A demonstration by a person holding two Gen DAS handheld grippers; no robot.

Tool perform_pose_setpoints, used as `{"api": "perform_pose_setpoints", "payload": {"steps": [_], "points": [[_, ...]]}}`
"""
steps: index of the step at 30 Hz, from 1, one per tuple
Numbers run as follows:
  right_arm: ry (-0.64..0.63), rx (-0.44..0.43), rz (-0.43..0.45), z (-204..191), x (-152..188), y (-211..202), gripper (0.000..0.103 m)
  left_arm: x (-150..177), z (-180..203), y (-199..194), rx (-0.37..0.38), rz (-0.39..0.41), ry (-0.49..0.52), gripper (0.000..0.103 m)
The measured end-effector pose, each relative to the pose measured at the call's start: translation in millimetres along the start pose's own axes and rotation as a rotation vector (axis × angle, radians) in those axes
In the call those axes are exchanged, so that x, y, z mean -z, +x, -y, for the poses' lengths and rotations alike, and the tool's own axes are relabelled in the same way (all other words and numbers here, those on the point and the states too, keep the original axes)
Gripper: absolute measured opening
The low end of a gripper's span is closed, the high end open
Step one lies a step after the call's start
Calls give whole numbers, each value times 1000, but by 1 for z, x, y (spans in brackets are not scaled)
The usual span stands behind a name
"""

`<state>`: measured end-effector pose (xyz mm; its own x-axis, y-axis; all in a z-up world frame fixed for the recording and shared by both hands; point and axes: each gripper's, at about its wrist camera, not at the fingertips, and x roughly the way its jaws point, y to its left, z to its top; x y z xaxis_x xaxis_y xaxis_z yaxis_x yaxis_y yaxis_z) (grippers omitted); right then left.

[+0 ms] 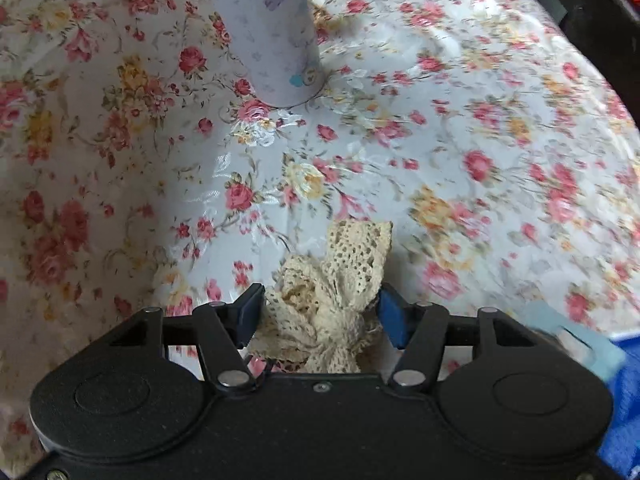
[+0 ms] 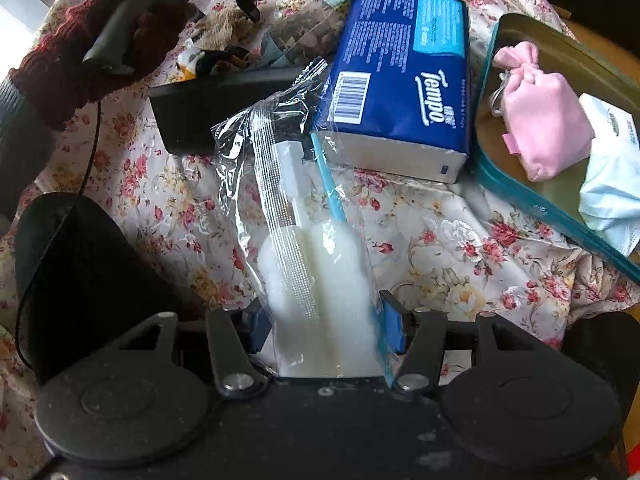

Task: Organize soft objects
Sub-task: 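Carry the lace cloth and wrapped sponge into the tin tray and release both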

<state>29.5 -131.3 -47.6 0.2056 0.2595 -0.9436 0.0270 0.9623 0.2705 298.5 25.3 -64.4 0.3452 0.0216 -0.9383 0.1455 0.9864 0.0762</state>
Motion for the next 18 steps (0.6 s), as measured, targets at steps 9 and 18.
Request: {"api": "perform_pose_setpoints", "payload": {"steps": [9,18], "points": [[-21,51,44,34,14,-35,55,16,42,-93,41,96,119,56],[77,151,113,103,24,-70,55,34,142,-149,189,120,303,56]]}}
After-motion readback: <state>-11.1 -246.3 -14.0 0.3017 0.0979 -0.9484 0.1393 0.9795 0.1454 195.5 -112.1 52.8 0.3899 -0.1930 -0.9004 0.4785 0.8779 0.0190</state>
